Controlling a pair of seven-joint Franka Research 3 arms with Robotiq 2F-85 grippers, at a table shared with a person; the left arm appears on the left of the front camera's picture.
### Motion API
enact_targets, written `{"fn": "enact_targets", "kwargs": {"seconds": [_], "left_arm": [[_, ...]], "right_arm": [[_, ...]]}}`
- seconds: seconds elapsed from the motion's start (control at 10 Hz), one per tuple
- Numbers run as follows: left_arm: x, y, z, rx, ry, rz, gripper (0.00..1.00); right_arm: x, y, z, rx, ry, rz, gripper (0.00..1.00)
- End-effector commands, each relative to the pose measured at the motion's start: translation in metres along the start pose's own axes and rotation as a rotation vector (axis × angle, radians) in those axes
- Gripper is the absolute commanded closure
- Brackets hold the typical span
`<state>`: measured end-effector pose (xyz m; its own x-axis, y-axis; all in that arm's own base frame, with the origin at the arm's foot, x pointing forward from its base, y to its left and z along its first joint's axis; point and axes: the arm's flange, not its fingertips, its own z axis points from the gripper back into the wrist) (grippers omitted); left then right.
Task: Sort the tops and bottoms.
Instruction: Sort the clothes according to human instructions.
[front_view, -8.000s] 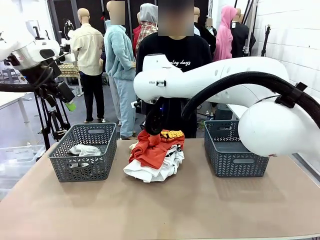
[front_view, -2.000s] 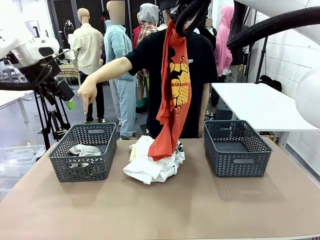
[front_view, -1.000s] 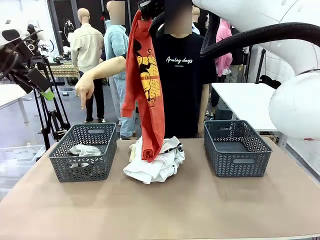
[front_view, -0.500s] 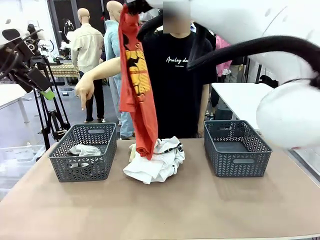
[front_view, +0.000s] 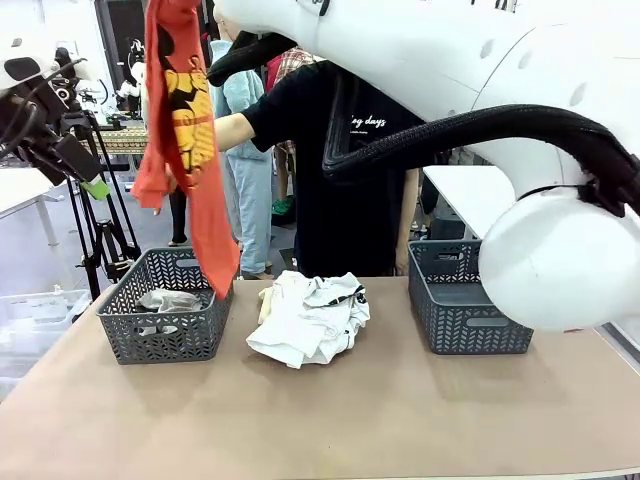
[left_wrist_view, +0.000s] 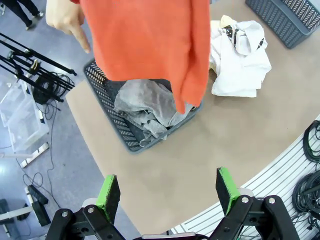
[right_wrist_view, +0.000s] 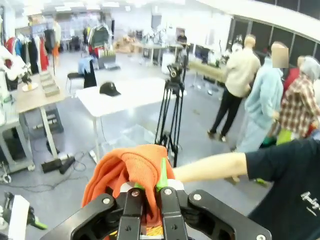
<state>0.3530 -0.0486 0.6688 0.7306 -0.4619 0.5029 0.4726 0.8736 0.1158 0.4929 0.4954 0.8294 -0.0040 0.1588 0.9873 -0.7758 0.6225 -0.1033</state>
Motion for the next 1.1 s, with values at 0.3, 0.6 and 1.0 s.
{"fn": "enact_targets", "kwargs": {"seconds": [0.3, 0.6, 1.0], "left_arm": [[0.002, 0.0, 0.001, 0.001, -0.003, 0.006, 0.0], [0.002, 0.0, 0.001, 0.001, -0.003, 0.006, 0.0], [0.002, 0.0, 0.001, 0.001, -0.003, 0.006, 0.0]], "right_arm": [[0.136, -0.023, -0.145, 0.104, -0.363, 0.012, 1.0], [0.109, -0.02, -0.178, 0.187, -0.312, -0.068, 1.0], [0.027, -0.01, -0.218, 0.248, -0.107, -0.195, 1.0]]}}
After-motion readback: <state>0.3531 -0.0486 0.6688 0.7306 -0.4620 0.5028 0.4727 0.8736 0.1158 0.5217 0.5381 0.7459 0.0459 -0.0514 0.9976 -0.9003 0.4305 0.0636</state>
